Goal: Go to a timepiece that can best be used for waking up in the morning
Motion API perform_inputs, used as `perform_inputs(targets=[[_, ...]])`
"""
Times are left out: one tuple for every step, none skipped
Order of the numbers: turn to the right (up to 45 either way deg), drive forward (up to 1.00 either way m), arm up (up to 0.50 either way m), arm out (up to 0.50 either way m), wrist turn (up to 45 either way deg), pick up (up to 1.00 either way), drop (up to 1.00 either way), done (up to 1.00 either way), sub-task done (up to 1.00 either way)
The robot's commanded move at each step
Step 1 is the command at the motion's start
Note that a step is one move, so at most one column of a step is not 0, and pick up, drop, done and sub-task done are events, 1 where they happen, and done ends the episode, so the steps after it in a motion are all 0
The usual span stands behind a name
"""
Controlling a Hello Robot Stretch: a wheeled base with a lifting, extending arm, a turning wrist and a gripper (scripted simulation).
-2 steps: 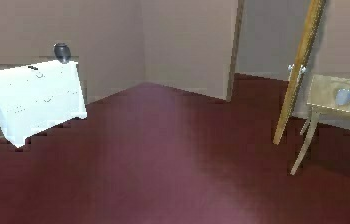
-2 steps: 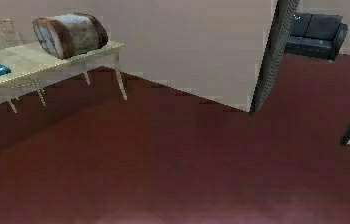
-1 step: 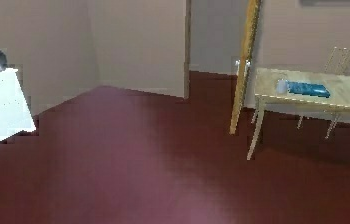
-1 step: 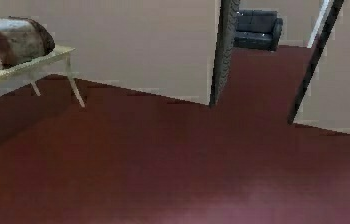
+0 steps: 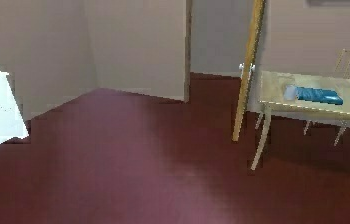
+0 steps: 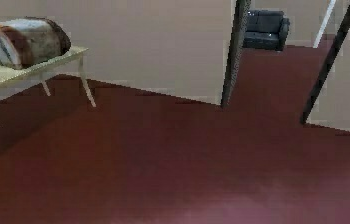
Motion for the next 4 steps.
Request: perform_inputs(targets=[[-24.0, 0.00, 0.00, 0.00, 0.0, 0.00, 0.00, 0.00, 0.00], [0.0, 0.40, 0.00, 0.00, 0.0, 0.00, 0.00, 0.00, 0.00], [33.0, 0.00, 0.00, 0.00, 0.0, 0.00, 0.00, 0.00, 0.00], [0.0, 1.00, 0.00, 0.00, 0.0, 0.00, 0.00, 0.00, 0.00]])
